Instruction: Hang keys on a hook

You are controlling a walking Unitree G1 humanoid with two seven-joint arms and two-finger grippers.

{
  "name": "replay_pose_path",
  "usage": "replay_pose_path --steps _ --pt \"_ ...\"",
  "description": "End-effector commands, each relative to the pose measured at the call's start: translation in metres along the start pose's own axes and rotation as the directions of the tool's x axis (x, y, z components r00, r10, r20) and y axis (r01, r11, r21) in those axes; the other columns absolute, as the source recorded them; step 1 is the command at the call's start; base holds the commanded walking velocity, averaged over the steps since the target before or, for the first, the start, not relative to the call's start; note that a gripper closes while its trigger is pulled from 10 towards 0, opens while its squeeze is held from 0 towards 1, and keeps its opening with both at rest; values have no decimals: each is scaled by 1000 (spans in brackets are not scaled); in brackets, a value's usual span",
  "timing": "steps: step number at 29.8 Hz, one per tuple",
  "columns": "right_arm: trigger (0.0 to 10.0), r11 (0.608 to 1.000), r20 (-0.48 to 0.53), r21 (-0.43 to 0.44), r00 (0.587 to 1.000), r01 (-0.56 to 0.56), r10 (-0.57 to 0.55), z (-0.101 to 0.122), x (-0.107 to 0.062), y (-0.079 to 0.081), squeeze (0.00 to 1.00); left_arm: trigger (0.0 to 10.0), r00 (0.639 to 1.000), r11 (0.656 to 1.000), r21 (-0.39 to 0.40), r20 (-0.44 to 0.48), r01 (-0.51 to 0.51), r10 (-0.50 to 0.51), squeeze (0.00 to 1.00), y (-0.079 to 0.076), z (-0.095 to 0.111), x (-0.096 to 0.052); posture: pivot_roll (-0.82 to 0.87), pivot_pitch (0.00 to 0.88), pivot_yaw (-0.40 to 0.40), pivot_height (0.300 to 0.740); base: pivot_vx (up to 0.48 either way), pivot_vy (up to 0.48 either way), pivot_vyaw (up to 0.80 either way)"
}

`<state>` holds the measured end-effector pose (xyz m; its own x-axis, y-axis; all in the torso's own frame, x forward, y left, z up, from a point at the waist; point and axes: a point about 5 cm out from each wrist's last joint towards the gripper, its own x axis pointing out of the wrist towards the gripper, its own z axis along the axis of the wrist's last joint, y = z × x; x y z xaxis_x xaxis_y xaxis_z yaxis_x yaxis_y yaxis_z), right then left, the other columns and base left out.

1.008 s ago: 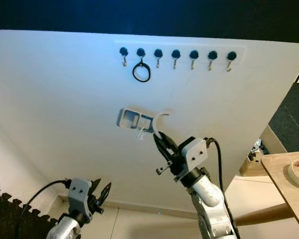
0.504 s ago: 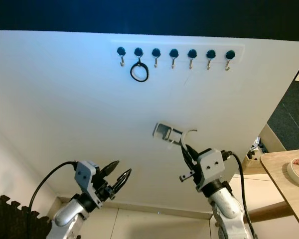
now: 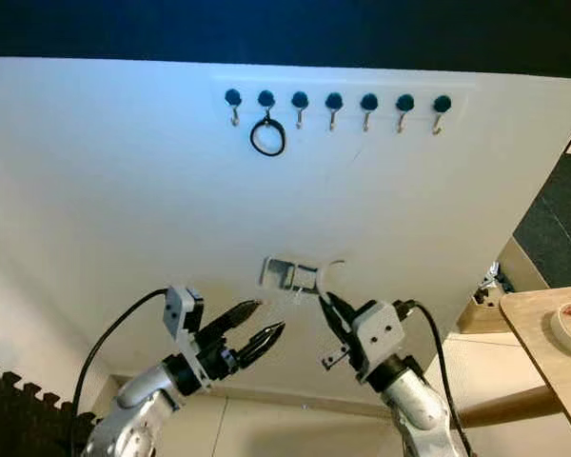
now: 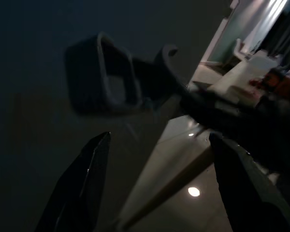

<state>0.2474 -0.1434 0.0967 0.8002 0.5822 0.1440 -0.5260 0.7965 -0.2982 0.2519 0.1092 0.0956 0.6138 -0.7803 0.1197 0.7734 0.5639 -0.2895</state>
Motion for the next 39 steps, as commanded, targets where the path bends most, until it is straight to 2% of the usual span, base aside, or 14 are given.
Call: replay_pose_path --steps 1,12,15,22,23,24,25,28,29,32,36,37,38,39 --pt "10000 999 11 -22 999 -39 39 1 -2 5 0 10000 1000 1000 -21 -12 17 -17 0 1 4 -2 36 58 23 740 0 0 0" --pt "10000 993 7 -61 995 -100 100 0 -14 8 0 10000 998 994 -94 -35 49 -52 0 2 16 -5 36 58 24 740 0 0 0" --pt "10000 994 27 -75 996 -83 86 4 -14 6 0 10000 999 999 -40 -47 -1 0 0 7 15 -4 34 57 24 740 0 0 0" --pt "10000 995 57 -92 997 -49 54 9 -14 3 0 10000 997 999 -27 -70 -34 32 0 14 12 -8 34 58 25 740 0 0 0" --pt "10000 994 75 -99 996 -44 51 14 -13 2 0 10000 992 994 3 -62 -106 106 0 24 11 -11 32 57 26 740 0 0 0" --pt "10000 994 75 -99 996 -44 51 14 -13 2 0 10000 992 994 3 -62 -106 106 0 24 11 -11 32 57 26 740 0 0 0" --pt "10000 994 88 -104 995 -43 52 16 -13 2 0 10000 986 987 18 -48 -160 161 0 32 11 -14 32 56 27 740 0 0 0" --pt "10000 994 90 -105 994 -44 54 17 -13 3 0 10000 983 983 19 -36 -181 182 0 34 12 -15 29 56 26 740 0 0 0" --pt "10000 993 87 -107 994 -50 60 16 -14 4 0 10000 977 977 -11 7 -212 212 0 38 17 -16 29 56 26 740 0 0 0" --pt "10000 993 85 -109 994 -53 63 15 -14 5 0 10000 975 975 -33 29 -221 222 0 40 20 -16 29 56 26 740 0 0 0" --pt "10000 991 74 -123 995 -60 69 12 -15 5 0 10000 988 981 -138 50 -137 145 0 33 25 -16 32 57 23 740 0 0 0" --pt "10000 990 71 -129 995 -59 69 12 -15 4 0 10000 992 984 -135 36 -112 118 0 30 24 -16 34 55 22 740 0 0 0" --pt "10000 990 68 -134 996 -55 64 11 -15 3 0 10000 997 990 -118 9 -79 80 310 27 20 -18 34 54 22 740 0 0 0" --pt "10000 990 68 -134 996 -55 64 11 -15 3 0 10000 997 990 -118 9 -79 80 310 27 20 -18 34 54 22 740 0 0 0"
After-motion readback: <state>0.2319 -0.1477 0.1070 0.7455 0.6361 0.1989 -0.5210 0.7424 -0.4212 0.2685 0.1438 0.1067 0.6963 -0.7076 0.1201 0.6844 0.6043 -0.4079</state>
